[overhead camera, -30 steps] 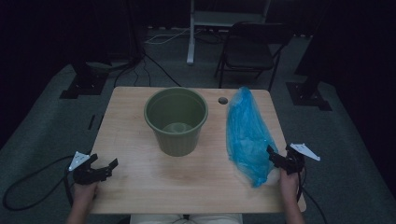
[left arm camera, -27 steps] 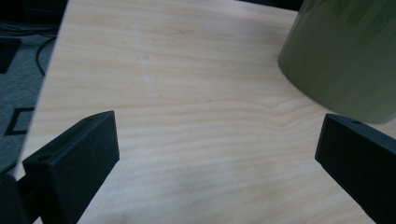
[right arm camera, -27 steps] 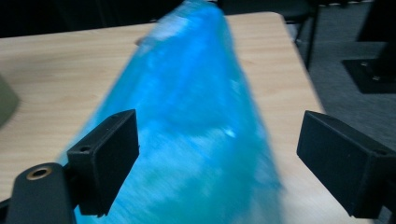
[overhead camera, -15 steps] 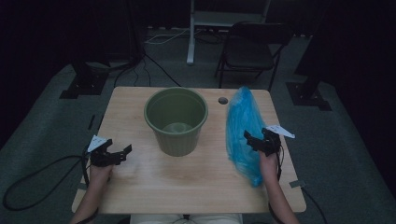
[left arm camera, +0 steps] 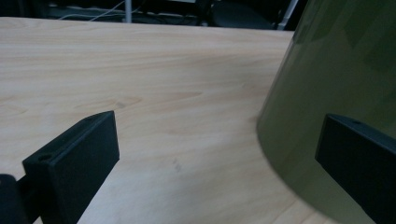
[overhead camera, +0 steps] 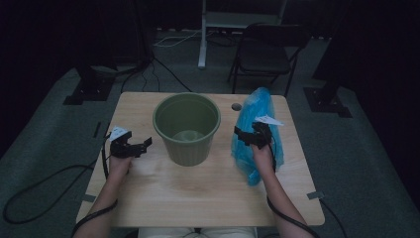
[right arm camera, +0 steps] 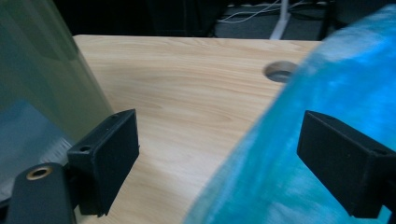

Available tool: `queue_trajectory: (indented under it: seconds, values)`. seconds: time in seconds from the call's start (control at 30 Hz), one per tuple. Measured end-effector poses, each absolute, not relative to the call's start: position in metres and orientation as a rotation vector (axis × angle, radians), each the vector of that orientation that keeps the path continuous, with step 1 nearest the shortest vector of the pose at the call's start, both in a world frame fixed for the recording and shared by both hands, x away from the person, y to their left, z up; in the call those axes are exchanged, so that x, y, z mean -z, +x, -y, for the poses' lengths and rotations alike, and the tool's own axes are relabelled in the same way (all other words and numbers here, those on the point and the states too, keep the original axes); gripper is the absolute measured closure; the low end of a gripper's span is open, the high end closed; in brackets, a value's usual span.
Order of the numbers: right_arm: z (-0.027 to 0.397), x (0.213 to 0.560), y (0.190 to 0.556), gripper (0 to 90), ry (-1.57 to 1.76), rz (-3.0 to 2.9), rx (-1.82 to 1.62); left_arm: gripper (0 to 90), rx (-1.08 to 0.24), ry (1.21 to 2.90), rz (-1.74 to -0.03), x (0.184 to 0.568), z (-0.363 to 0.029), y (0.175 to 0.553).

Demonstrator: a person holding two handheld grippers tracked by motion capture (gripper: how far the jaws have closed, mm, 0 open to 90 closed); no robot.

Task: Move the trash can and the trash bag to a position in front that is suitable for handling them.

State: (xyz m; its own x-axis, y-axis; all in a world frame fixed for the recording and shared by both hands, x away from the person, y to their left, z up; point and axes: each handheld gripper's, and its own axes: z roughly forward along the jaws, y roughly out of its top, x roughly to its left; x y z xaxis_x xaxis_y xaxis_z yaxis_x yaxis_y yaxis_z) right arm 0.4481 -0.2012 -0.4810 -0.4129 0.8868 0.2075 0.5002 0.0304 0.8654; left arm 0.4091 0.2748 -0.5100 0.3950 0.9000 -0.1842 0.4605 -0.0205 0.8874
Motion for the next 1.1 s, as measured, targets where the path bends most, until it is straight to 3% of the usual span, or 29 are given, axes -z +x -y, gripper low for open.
queue_trajectory:
  seconds: [0.5, 1.1]
  values:
    - [0.147, 0.487, 0.487, 12.5, 1.431, -1.989, -1.377, 0.2, -0.539, 1.664, -1.213, 0.510, -0.256, 0.433]
    - [0.143, 0.493, 0.483, 14.0, 1.404, -2.103, -1.405, 3.8, -0.534, 1.723, -1.193, 0.502, -0.245, 0.436]
